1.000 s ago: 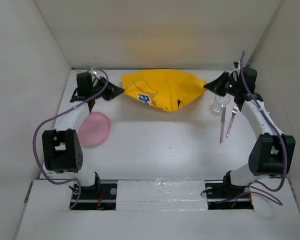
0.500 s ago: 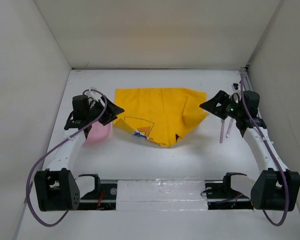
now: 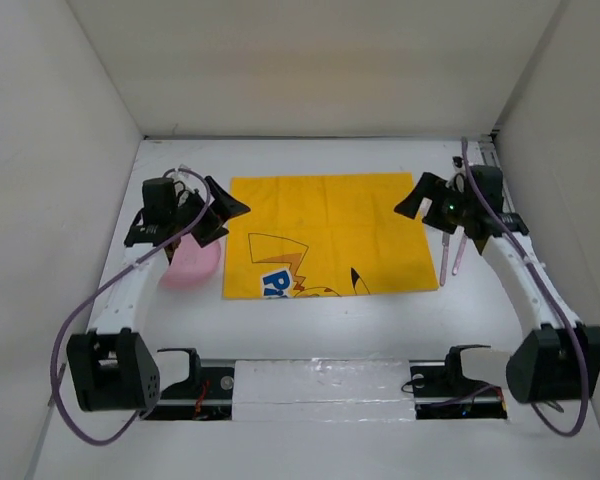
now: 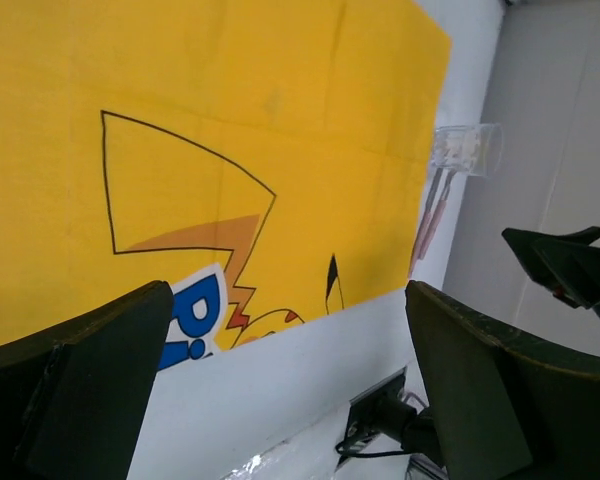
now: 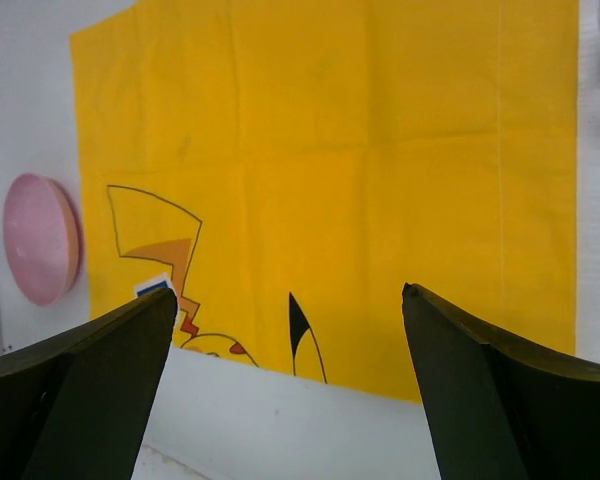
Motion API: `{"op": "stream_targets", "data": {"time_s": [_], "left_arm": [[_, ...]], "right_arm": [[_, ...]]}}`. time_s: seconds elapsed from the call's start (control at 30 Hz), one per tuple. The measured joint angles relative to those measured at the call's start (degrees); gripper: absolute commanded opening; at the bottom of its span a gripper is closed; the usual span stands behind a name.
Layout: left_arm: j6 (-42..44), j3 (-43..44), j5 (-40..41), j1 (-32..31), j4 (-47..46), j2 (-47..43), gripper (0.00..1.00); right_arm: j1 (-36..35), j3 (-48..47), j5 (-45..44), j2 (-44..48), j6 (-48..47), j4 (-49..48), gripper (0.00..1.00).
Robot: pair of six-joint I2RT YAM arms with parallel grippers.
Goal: Set the dinner table for one person
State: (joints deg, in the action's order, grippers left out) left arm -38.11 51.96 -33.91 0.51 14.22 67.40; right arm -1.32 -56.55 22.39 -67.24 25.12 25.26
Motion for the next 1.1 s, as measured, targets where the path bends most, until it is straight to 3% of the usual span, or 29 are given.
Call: {"op": "stream_targets", "data": {"time_s": [0.13, 0.3, 0.4, 0.5, 0.8, 1.1], "left_arm": [[-1.0, 2.7, 0.0, -0.4, -0.4, 13.2, 1.00], [0.2, 12.9, 10.2, -6.4, 9.9, 25.8, 1.00], [0.7, 18.6, 16.6, -13.2, 13.2, 28.2, 1.00], [0.8, 19.1, 20.2, -17.5, 15.1, 28.1, 1.00], [1.3, 17.8, 24.2, -16.4, 17.3, 38.2, 1.00], [1.7, 26.5, 23.4, -16.2, 23.5, 44.7, 1.00]], "right_arm": [[-5.3, -10.6, -4.8, -18.1, -1.6, 1.2, 1.00], [-12.0, -15.5, -13.0, -33.0, -1.6, 7.3, 1.00], [-15.5, -14.6, -16.9, -34.6, -1.1, 10.8, 1.00], [-17.5, -13.9, -19.7, -34.5, -0.4, 12.5, 1.00], [-19.1, -14.7, -28.2, -38.0, 3.4, 15.9, 1.00], [-19.4, -24.2, -30.2, -46.0, 5.6, 21.3, 1.00]]}}
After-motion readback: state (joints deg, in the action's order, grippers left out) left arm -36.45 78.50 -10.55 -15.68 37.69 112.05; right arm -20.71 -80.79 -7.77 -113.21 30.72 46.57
